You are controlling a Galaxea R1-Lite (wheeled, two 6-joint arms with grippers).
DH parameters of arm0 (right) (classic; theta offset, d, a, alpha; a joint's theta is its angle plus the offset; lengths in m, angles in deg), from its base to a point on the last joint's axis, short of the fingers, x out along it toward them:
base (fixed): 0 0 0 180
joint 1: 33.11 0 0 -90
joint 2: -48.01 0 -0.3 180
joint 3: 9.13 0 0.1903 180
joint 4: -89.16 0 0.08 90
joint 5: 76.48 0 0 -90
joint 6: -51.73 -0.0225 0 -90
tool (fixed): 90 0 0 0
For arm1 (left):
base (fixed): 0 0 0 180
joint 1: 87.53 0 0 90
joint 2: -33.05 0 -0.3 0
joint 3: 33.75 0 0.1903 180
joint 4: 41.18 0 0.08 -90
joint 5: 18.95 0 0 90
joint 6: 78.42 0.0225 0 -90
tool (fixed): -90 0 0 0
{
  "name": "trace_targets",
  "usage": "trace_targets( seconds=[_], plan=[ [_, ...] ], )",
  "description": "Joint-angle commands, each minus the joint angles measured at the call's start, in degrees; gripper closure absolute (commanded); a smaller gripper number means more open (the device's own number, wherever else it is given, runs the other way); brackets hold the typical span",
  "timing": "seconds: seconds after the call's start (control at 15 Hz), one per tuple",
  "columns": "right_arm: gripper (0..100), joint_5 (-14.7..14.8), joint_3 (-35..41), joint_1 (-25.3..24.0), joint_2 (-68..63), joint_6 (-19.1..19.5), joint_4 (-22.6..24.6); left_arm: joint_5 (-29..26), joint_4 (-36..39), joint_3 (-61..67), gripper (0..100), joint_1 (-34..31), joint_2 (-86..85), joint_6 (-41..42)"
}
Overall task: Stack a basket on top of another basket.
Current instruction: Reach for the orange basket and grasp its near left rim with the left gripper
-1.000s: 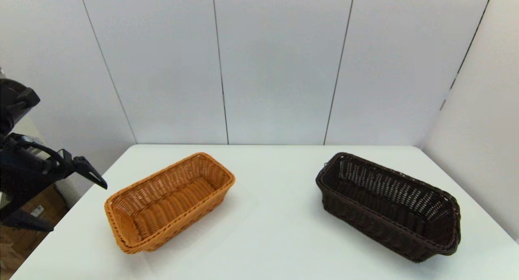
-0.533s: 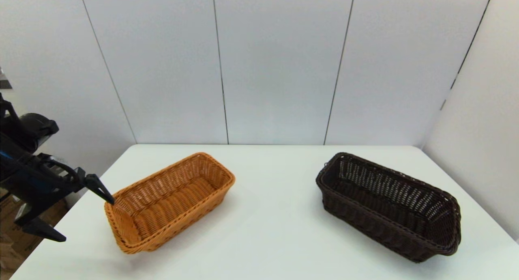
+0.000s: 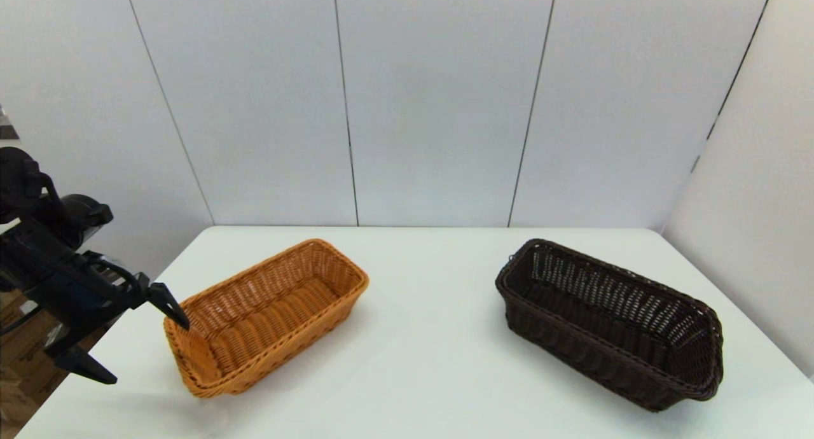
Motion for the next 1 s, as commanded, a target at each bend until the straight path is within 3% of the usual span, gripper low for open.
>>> trace_targets(
  seconds=[0.07,0.6,1.0],
  plan=[
    [0,0.0,0.0,0.0,-0.1,0.0,0.0,1.3,0.0,-1.5,0,0.8,2.3,-0.9],
    [0,0.0,0.0,0.0,-0.1,0.0,0.0,1.9,1.7,-4.6,0,10.2,8.0,-6.4],
    [0,0.0,0.0,0.0,0.0,0.0,0.0,3.6,2.2,-3.8,0,10.6,11.2,-6.9]
  ],
)
